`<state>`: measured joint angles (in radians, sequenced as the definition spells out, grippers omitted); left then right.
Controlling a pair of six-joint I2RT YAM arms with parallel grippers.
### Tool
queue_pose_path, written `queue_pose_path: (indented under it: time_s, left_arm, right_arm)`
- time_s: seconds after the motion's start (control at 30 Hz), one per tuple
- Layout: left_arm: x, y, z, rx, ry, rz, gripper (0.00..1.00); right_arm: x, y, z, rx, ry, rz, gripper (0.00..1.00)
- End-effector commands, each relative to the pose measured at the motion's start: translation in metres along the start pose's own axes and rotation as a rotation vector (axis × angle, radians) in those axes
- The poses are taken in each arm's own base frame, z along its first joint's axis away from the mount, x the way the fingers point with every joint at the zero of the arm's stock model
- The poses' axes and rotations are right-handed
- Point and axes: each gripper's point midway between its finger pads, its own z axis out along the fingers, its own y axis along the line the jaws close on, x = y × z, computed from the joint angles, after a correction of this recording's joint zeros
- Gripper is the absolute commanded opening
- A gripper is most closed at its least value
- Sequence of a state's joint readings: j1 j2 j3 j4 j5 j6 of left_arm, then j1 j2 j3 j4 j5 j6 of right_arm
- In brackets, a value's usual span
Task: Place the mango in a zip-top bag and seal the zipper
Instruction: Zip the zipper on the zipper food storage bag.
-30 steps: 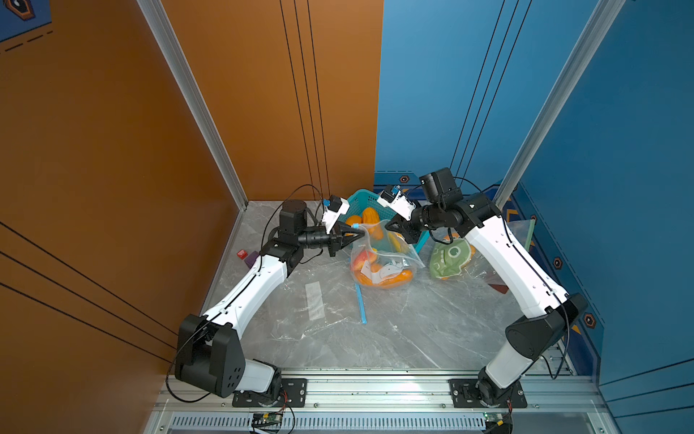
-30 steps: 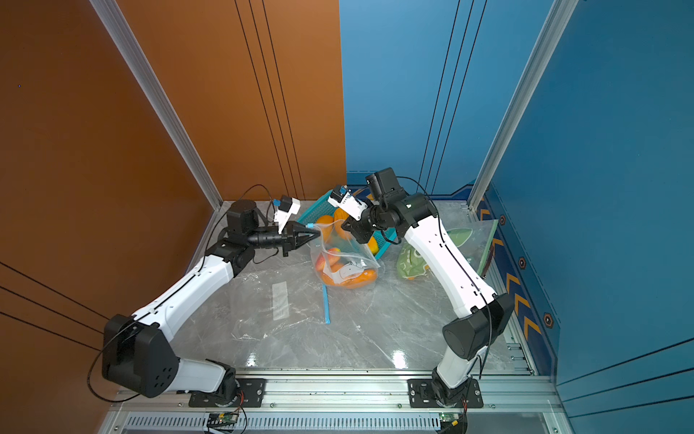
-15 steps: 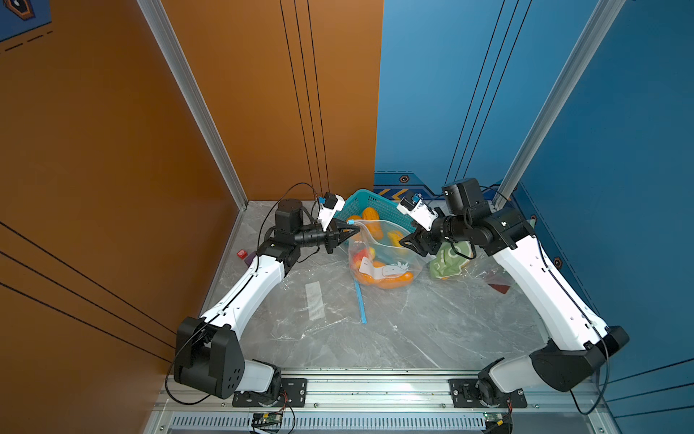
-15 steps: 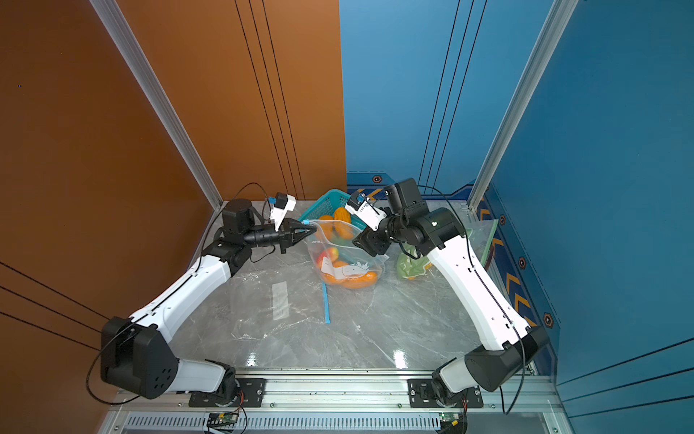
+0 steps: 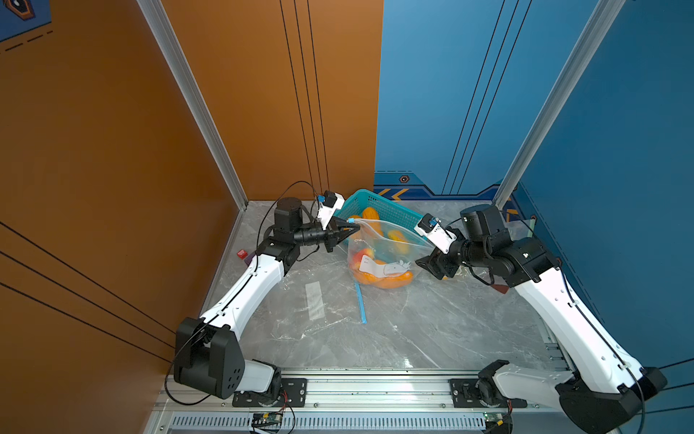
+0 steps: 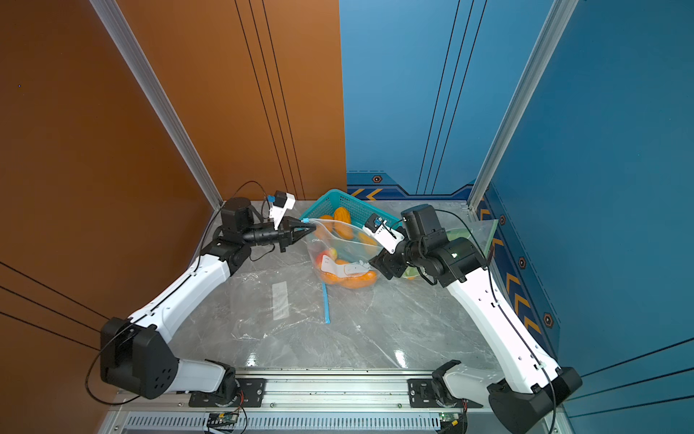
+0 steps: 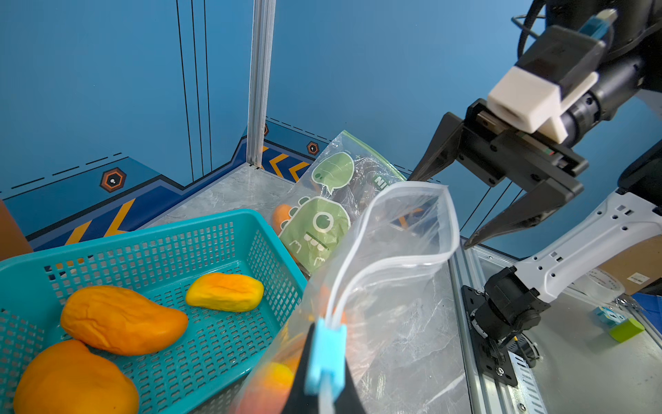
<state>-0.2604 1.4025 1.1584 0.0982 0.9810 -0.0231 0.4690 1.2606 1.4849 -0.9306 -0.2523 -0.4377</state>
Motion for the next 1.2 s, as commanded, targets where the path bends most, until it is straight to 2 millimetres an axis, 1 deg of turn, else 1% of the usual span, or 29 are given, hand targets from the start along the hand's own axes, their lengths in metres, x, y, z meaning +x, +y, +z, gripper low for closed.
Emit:
queue_pose_path:
  time_s: [0.0,0.03,0.07,0.1,0.13,0.17,0.2,0.3,0.37,0.4,0.43,0.47,0.5,0.53,0.57,0.6,0.7,0.73,0.8,0.87,0.97,1.0,1.03,1.07,1.17]
  left_arm:
    - [-0.019,-0.01,-0.008,0.025,-0.03,0.038,0.0]
    - [-0.019,-0.01,-0.009,0.025,-0.03,0.037,0.0]
    - [-0.018,-0.009,-0.011,0.022,-0.031,0.035,0.0]
    - [-0.019,-0.008,-0.013,0.02,-0.034,0.034,0.0]
    - [-0.019,-0.007,-0.016,0.018,-0.035,0.033,0.0]
    - [-0.019,-0.007,-0.018,0.019,-0.038,0.035,0.0]
    - [-0.019,-0.007,-0.021,0.019,-0.039,0.035,0.0]
    - [-0.02,-0.01,-0.026,0.031,-0.042,0.045,0.0]
    - [-0.018,-0.013,-0.027,0.044,-0.036,0.044,0.0]
    - [-0.018,-0.015,-0.026,0.052,-0.035,0.045,0.0]
    - [-0.019,-0.016,-0.025,0.06,-0.034,0.046,0.0]
    - [-0.018,-0.017,-0.024,0.063,-0.033,0.045,0.0]
    - [-0.019,-0.018,-0.023,0.068,-0.032,0.046,0.0]
    - [-0.018,-0.019,-0.022,0.073,-0.031,0.046,0.0]
    - [-0.018,-0.019,-0.02,0.077,-0.027,0.046,0.0]
    - [-0.018,-0.02,-0.018,0.08,-0.023,0.045,0.0]
    - [-0.015,-0.021,-0.014,0.085,-0.004,0.038,0.0]
    - [-0.013,-0.022,-0.013,0.083,0.001,0.041,0.0]
    - [-0.013,-0.022,-0.012,0.074,0.007,0.046,0.0]
    - [-0.012,-0.024,-0.012,0.072,0.012,0.052,0.0]
    - [-0.012,-0.025,-0.012,0.066,0.015,0.057,0.0]
    - [-0.012,-0.025,-0.013,0.062,0.015,0.06,0.0]
    - [-0.013,-0.026,-0.013,0.063,0.015,0.06,0.0]
    - [-0.013,-0.026,-0.013,0.062,0.015,0.062,0.0]
    - [-0.014,-0.027,-0.014,0.063,0.015,0.066,0.0]
  right_arm:
    - [-0.008,-0.014,0.01,0.021,-0.01,0.003,0.56]
    - [-0.01,-0.016,0.009,0.021,-0.019,0.009,0.36]
    - [-0.012,-0.022,0.008,0.03,-0.026,0.019,0.21]
    - [-0.014,-0.027,0.006,0.046,-0.03,0.026,0.13]
    - [-0.014,-0.033,0.003,0.064,-0.031,0.033,0.07]
    - [-0.014,-0.038,0.001,0.075,-0.036,0.04,0.03]
    - [-0.014,-0.043,-0.002,0.088,-0.038,0.048,0.0]
    - [-0.011,-0.051,-0.007,0.097,-0.038,0.065,0.0]
    - [-0.009,-0.051,-0.01,0.097,-0.04,0.072,0.0]
    - [-0.011,-0.049,-0.012,0.094,-0.05,0.072,0.01]
    - [-0.014,-0.047,-0.015,0.088,-0.064,0.073,0.1]
    - [-0.019,-0.044,-0.02,0.081,-0.083,0.071,0.27]
    - [-0.025,-0.042,-0.026,0.083,-0.106,0.063,0.46]
    - [-0.032,-0.039,-0.032,0.085,-0.129,0.058,0.56]
    - [-0.041,-0.037,-0.038,0.087,-0.158,0.05,0.62]
    - [-0.049,-0.035,-0.044,0.088,-0.187,0.036,0.65]
    - [-0.079,-0.022,-0.059,0.06,-0.285,-0.003,0.68]
    - [-0.088,-0.015,-0.06,0.038,-0.309,-0.02,0.68]
    - [-0.105,0.0,-0.056,0.001,-0.337,-0.064,0.68]
    - [-0.124,0.019,-0.044,-0.027,-0.354,-0.118,0.68]
    - [-0.148,0.038,-0.024,-0.058,-0.375,-0.168,0.65]
    - [-0.158,0.041,-0.022,-0.062,-0.395,-0.179,0.65]
    - [-0.165,0.049,-0.015,-0.086,-0.402,-0.196,0.65]
    - [-0.171,0.057,-0.006,-0.112,-0.403,-0.209,0.65]
    - [-0.185,0.068,0.016,-0.163,-0.393,-0.225,0.65]
